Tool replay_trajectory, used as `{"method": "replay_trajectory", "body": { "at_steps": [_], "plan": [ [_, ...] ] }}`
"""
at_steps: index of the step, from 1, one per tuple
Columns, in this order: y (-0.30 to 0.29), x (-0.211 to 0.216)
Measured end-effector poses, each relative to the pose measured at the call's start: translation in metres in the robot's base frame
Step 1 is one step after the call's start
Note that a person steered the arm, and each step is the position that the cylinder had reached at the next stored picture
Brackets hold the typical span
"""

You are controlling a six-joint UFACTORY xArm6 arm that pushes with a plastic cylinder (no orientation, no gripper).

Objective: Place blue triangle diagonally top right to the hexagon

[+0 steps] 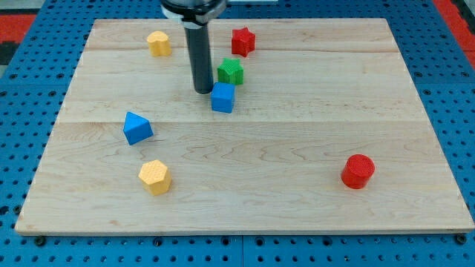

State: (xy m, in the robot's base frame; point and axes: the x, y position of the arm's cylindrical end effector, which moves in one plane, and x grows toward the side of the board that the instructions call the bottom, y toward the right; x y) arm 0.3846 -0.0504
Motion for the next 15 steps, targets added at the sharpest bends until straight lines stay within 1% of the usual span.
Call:
{"method": "replay_trajectory", "body": {
  "at_steps": [1,2,3,4,5,6,8,9,10,11,12,13,14,15],
  "plan": [
    [-0.001,0.034],
    [-0.030,0.036],
    [0.001,0.032],
    [-0.060,0.075],
    [-0.168,0.055],
    [-0.191,0.032],
    [-0.254,0.027],
    [-0.226,0.067],
    [-0.166,0.070],
    [-0.152,0.102],
    [-0.203,0.103],
    [-0.221,0.064],
    [-0.254,0.066],
    [-0.245,0.108]
  ]
}}
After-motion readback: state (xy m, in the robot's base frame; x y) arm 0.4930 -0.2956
